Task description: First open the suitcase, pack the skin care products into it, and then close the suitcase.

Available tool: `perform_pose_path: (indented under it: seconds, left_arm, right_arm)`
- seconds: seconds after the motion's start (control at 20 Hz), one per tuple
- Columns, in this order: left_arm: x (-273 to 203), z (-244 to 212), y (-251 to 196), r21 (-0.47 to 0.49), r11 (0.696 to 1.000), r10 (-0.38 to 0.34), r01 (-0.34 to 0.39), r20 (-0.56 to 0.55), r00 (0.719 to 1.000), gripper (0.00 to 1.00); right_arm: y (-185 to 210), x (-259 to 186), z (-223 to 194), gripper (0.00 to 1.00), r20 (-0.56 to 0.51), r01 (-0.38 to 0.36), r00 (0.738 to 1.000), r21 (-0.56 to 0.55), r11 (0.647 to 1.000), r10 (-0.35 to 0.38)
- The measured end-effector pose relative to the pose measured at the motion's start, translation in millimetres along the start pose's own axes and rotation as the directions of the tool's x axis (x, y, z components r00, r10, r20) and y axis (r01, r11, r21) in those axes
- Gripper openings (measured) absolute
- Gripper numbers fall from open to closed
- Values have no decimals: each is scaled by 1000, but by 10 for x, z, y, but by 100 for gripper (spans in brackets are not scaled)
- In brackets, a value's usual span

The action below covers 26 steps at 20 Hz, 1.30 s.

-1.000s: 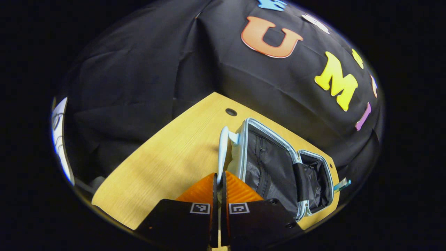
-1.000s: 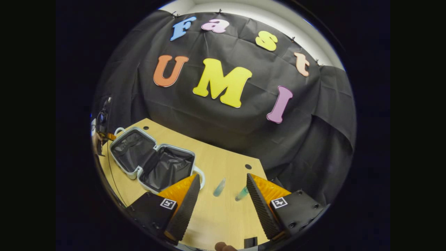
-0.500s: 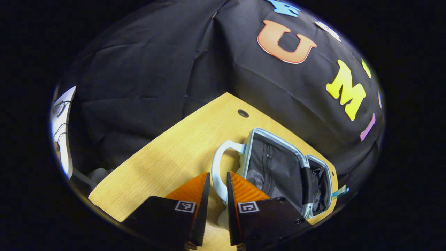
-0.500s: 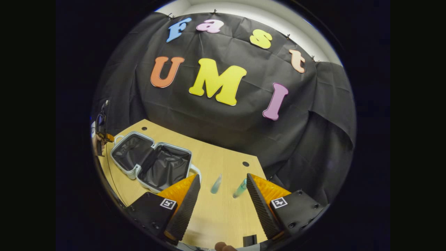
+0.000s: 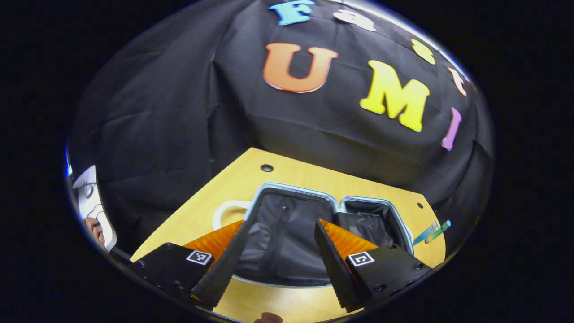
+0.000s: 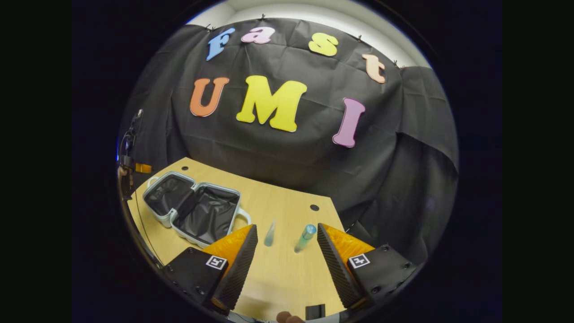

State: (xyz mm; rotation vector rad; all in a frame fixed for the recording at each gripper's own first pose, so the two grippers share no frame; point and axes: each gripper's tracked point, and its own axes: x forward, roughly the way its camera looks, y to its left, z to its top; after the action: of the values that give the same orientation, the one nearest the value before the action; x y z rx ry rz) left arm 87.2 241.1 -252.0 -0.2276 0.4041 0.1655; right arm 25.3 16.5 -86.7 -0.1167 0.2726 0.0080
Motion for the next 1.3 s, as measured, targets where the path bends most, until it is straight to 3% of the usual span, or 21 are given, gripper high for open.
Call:
perform_pose_path:
  seconds: [0.05, 0.15, 0.45, 0.7, 1.0, 1.3]
  left_arm:
    - [-53, -15, -248, 40, 999, -9, 9, 6, 1000, 99]
    - [-156, -60, -755, 88, 995, -39, 37, 19, 999, 99]
    - [-135, -446, -2139, 118, 984, -128, 131, -35, 991, 99]
    - [0, -705, -2895, 160, 975, -149, 155, -50, 988, 99]
    - [236, -1253, -3882, 245, 938, -226, 246, -110, 968, 99]
    - [514, -1627, -4501, 235, 920, -280, 314, -167, 945, 99]
  right_arm:
    - [-84, 16, -17, 80, 0, -2, 1000, 9, 1000, 2]
    - [-270, 44, -65, 80, 1, -6, 1000, 17, 1000, 6]
    - [-801, 145, -271, 80, -4, -13, 1000, 18, 1000, 13]
    - [-1207, 321, -417, 80, -21, -6, 1000, 40, 999, 7]
    - [-1601, 591, -652, 80, -71, 8, 997, 33, 999, -5]
    - [-1825, 795, -853, 80, -120, 12, 993, 10, 1000, -11]
